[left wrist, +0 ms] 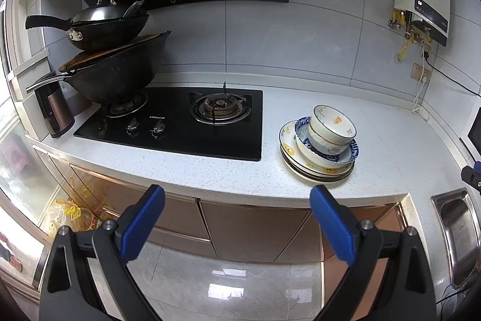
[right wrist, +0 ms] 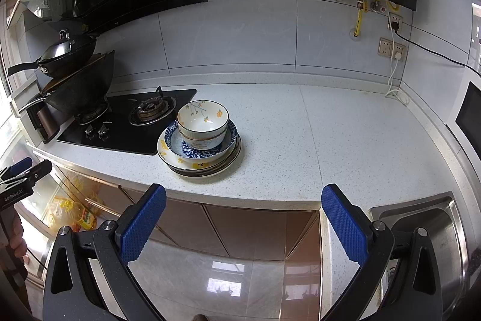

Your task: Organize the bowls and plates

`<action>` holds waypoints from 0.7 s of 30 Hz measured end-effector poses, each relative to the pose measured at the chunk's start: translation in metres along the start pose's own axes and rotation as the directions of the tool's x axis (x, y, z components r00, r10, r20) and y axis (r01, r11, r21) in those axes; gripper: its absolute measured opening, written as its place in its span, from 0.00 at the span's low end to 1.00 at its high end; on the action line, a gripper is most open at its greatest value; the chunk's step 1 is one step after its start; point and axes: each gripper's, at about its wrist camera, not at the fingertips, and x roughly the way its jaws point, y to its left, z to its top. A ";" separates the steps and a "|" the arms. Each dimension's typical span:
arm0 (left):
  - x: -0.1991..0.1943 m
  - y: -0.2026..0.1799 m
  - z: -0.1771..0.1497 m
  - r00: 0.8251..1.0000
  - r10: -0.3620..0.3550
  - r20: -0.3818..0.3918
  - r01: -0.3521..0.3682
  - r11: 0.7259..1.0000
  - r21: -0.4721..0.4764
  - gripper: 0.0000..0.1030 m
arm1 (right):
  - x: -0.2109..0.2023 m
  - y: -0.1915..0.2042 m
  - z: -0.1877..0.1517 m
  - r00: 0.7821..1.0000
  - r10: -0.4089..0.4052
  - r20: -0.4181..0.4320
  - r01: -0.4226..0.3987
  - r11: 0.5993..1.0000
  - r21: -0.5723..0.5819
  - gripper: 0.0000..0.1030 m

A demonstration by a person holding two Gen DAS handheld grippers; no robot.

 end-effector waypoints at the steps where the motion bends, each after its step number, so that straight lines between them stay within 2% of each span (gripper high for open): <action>1: -0.001 0.001 0.000 1.000 -0.002 0.001 0.002 1.000 -0.001 0.95 | 0.000 0.000 0.000 1.000 0.000 0.001 0.000 1.000 0.000 0.99; 21: -0.002 0.005 0.001 1.000 -0.003 -0.001 0.003 1.000 -0.004 0.95 | 0.000 0.003 0.000 1.000 0.000 -0.001 0.000 1.000 -0.002 0.99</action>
